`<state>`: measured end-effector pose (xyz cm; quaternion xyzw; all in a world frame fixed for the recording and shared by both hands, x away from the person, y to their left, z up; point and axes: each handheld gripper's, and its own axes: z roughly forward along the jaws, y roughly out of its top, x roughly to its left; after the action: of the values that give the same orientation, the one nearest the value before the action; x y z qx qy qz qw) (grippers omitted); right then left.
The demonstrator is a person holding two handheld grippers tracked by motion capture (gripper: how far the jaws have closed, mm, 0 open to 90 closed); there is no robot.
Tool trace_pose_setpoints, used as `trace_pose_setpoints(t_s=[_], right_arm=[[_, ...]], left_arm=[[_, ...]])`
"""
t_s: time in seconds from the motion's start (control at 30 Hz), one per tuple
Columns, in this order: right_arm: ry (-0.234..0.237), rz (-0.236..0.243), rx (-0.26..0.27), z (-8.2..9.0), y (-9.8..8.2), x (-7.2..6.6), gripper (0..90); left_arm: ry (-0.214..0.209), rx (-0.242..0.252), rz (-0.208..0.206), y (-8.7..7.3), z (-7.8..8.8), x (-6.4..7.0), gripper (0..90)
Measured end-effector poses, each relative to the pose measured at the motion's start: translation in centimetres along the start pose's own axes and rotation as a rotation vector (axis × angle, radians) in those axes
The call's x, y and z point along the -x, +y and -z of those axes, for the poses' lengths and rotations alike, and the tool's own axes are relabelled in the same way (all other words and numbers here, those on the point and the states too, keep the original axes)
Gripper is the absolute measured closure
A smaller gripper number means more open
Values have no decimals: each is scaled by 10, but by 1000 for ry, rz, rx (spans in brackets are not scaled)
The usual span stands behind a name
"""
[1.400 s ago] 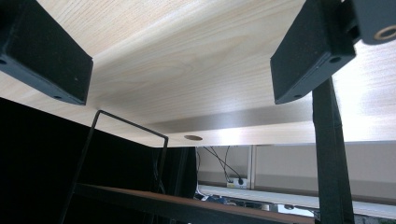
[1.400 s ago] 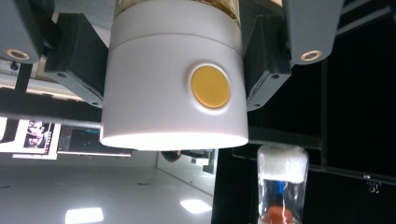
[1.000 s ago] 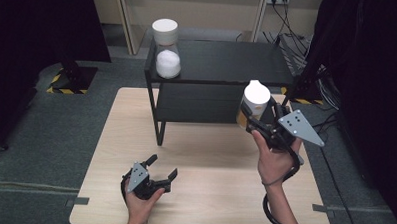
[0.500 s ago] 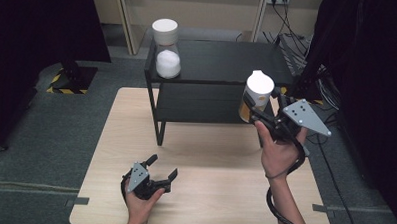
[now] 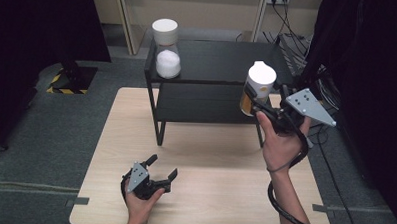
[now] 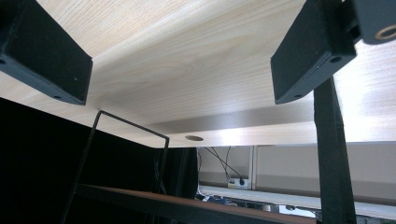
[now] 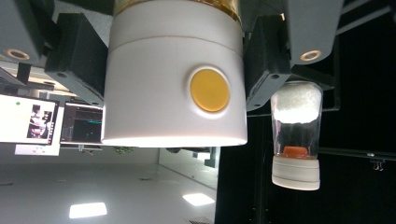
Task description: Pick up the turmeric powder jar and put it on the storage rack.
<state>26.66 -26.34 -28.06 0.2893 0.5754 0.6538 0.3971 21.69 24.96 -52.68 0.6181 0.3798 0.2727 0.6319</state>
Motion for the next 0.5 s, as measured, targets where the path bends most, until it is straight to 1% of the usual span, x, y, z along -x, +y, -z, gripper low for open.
trace_pose_setpoints(t_s=[0.3,0.5], right_arm=[[7,9,15,-7,10,-2,308],[3,9,19,-14,16,-2,307]], left_arm=[[-1,0,-1,0,0,0,45],[-1,1,5,0,0,0,45]])
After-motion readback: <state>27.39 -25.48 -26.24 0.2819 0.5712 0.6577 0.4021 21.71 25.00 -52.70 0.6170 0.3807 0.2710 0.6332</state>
